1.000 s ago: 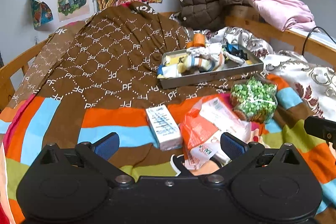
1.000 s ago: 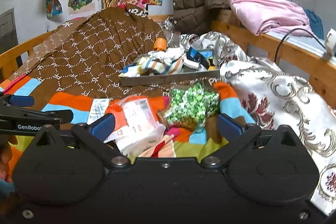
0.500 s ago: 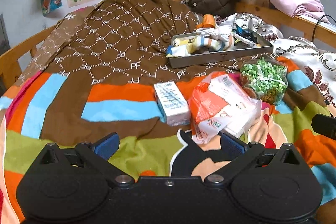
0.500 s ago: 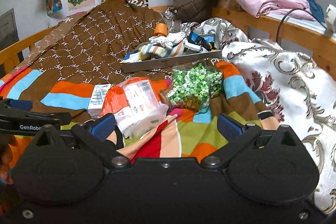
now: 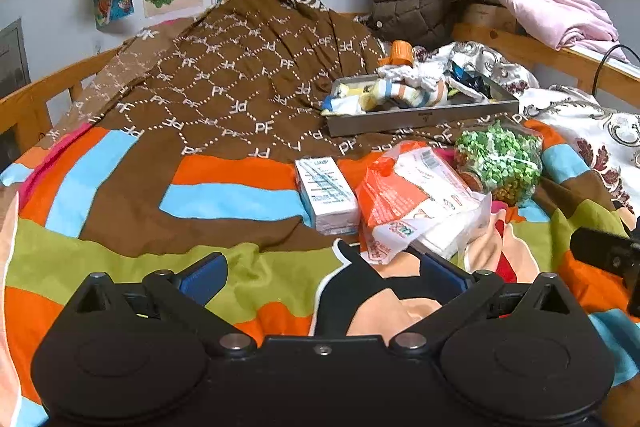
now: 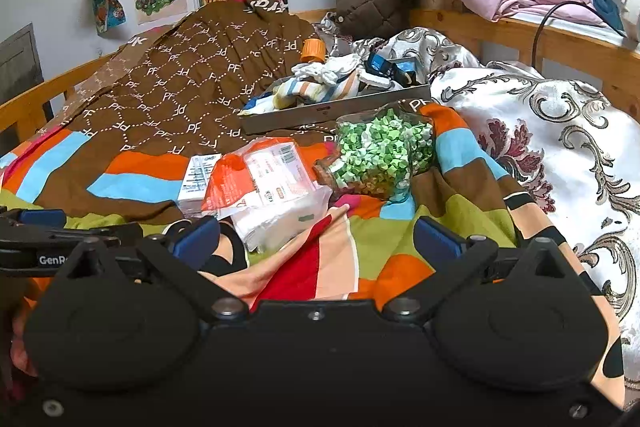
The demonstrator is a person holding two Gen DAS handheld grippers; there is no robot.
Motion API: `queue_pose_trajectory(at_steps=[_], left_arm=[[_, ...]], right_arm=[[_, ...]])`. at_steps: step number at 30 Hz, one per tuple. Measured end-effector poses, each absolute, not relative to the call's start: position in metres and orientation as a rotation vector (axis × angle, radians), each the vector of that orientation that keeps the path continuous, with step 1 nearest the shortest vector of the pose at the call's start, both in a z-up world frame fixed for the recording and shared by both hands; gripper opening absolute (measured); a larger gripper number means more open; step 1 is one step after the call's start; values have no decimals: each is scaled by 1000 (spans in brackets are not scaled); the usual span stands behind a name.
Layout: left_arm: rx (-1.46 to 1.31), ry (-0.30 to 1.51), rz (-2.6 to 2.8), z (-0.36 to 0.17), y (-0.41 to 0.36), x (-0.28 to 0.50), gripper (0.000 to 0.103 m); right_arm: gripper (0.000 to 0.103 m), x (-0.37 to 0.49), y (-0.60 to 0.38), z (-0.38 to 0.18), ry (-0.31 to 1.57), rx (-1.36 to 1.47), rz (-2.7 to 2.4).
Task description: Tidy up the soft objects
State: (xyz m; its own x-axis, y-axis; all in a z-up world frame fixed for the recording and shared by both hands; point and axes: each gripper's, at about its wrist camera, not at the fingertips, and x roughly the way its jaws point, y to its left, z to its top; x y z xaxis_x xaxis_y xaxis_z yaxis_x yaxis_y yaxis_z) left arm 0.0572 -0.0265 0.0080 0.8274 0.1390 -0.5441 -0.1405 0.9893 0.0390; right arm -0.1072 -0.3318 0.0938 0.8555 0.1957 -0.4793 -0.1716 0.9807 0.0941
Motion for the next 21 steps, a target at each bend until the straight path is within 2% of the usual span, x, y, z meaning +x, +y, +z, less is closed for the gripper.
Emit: queue_pose_trajectory(at_steps=[21], left_arm=[[-37, 575, 151, 5, -19, 47, 102]], right_arm=[[102, -95, -330, 79, 554, 46, 181]])
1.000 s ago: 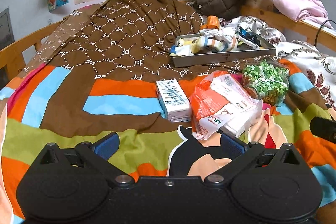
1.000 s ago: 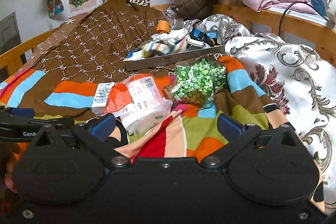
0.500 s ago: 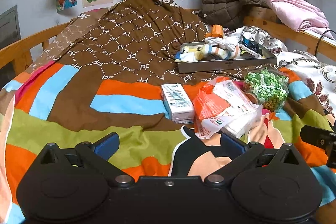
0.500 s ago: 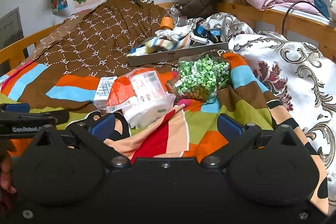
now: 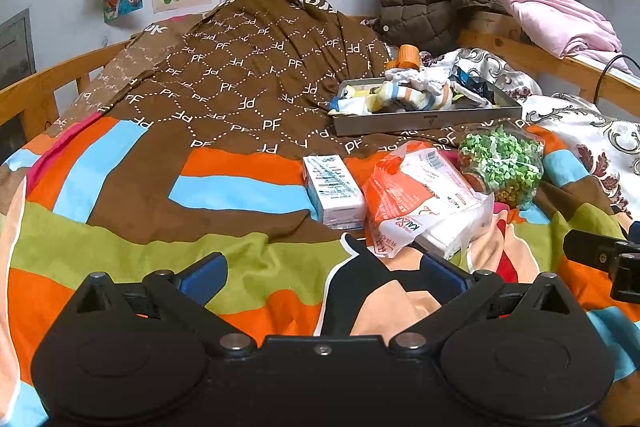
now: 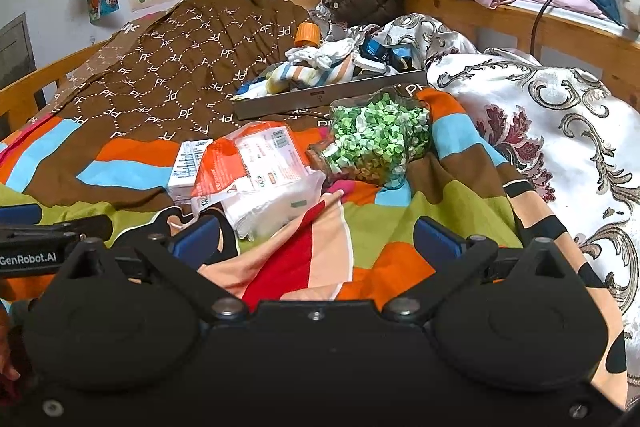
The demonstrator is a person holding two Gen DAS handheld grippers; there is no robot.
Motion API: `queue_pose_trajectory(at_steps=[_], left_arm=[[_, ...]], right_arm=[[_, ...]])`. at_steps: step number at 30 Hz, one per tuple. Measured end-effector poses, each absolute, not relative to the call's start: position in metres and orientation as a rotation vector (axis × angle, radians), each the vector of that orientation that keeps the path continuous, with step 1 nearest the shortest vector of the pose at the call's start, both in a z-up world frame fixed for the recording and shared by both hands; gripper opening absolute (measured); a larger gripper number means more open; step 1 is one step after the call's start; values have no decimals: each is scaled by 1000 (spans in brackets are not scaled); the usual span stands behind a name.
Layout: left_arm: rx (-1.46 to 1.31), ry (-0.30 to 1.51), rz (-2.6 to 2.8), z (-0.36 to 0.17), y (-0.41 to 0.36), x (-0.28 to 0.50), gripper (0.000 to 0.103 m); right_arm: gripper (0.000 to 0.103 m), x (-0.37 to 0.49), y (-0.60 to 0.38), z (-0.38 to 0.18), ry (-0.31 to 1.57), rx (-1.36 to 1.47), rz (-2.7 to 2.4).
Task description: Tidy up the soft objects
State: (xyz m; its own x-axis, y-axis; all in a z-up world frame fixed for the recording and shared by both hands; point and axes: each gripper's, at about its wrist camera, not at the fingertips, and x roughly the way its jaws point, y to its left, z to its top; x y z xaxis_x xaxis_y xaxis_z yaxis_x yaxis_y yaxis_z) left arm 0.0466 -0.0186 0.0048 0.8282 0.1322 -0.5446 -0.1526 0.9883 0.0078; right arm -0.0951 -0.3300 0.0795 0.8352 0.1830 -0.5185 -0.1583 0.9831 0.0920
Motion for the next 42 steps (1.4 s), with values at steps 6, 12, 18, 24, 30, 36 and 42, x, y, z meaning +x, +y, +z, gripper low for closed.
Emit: queue_pose_trajectory(at_steps=[6, 12, 18, 24, 30, 36, 42], left_arm=[[-32, 581, 149, 4, -19, 47, 102], [-33, 582, 149, 4, -19, 47, 102], [-30, 584, 145, 3, -20, 46, 102], [-30, 584, 145, 3, -21, 46, 102], [-30, 585, 145, 2, -22, 46, 102], [-30, 587, 144, 2, -22, 46, 102], [-31, 593, 143, 1, -23, 46, 102]], right_arm=[[102, -96, -328, 80, 551, 47, 180], [102, -96, -329, 80, 551, 46, 181], [102, -96, -329, 80, 550, 45, 181], [102, -96, -329, 80, 550, 44, 182], [102, -96, -328, 80, 550, 44, 180], [102, -96, -328, 79, 551, 44, 180], [102, -96, -328, 79, 550, 43, 180]])
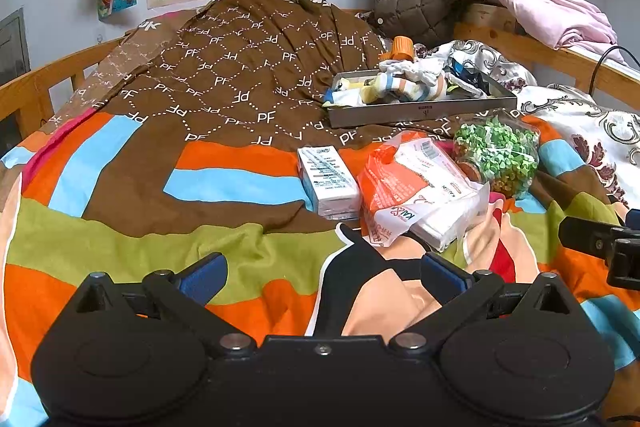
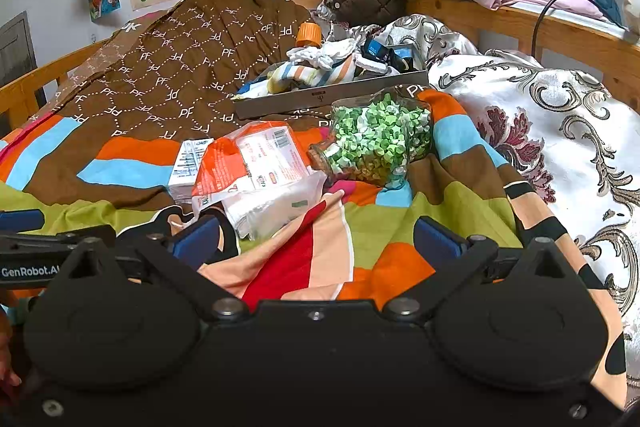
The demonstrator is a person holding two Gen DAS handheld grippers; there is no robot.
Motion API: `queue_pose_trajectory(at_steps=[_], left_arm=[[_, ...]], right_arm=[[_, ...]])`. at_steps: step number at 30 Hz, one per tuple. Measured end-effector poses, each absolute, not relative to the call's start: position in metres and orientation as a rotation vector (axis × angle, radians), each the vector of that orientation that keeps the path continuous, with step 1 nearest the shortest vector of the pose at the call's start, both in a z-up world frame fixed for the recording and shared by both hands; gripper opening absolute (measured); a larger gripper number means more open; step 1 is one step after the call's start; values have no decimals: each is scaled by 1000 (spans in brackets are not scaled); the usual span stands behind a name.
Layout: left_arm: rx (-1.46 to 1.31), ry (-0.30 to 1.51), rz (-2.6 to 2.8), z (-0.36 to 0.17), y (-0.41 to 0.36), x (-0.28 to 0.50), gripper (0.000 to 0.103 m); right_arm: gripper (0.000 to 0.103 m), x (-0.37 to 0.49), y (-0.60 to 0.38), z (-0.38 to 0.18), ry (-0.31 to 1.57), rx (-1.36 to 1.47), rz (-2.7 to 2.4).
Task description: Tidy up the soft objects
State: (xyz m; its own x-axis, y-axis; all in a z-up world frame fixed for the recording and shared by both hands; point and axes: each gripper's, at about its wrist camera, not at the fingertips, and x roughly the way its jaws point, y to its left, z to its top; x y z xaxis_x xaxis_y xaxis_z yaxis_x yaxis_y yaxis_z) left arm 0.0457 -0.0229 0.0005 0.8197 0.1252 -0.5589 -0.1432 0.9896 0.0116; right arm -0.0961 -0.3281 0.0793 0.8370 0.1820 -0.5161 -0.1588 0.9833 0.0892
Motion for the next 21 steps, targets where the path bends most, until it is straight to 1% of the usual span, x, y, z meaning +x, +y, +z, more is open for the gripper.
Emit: queue_pose_trajectory(at_steps=[21], left_arm=[[-16, 602, 120, -1, -21, 46, 102]], right_arm=[[102, -96, -327, 80, 550, 42, 180]])
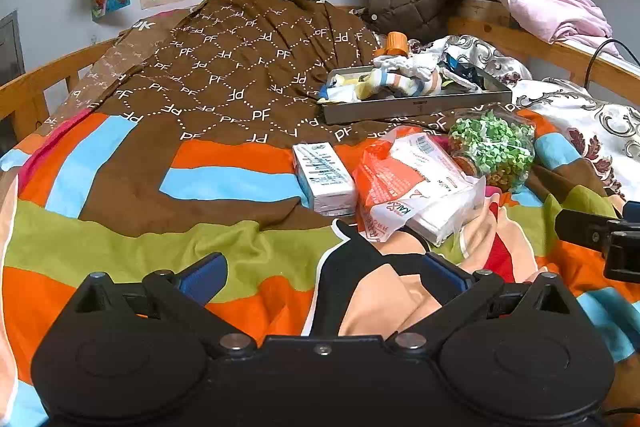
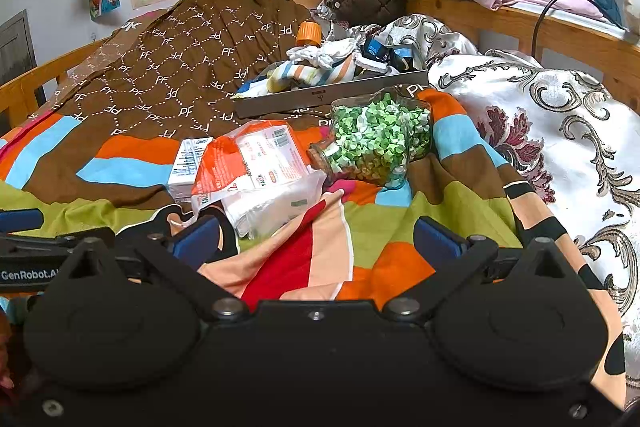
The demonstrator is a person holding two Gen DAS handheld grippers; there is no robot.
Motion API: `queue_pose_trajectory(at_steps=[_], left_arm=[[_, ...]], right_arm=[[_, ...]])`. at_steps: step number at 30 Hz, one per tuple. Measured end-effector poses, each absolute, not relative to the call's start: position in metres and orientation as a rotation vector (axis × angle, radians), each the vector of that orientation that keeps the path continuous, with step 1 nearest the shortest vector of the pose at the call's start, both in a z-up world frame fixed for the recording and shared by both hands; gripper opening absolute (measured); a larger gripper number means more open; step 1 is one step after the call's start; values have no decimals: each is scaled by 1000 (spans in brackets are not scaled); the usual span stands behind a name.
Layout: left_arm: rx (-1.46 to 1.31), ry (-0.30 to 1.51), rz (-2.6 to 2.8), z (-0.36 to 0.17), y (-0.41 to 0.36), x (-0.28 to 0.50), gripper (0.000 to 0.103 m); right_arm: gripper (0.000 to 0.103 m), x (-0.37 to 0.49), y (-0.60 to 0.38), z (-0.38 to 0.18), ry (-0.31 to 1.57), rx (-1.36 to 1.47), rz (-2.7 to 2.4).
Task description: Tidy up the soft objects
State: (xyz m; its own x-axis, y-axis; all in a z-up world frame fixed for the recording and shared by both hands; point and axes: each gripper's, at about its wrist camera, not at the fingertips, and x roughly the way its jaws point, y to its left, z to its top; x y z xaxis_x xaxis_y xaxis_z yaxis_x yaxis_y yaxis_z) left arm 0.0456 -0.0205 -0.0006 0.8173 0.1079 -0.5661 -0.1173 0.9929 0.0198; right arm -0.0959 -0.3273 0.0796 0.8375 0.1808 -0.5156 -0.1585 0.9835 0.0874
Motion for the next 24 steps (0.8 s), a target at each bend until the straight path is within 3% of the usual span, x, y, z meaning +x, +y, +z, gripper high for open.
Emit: queue_pose_trajectory(at_steps=[24], left_arm=[[-38, 608, 84, 0, -19, 41, 102]], right_arm=[[102, -95, -331, 78, 546, 32, 185]])
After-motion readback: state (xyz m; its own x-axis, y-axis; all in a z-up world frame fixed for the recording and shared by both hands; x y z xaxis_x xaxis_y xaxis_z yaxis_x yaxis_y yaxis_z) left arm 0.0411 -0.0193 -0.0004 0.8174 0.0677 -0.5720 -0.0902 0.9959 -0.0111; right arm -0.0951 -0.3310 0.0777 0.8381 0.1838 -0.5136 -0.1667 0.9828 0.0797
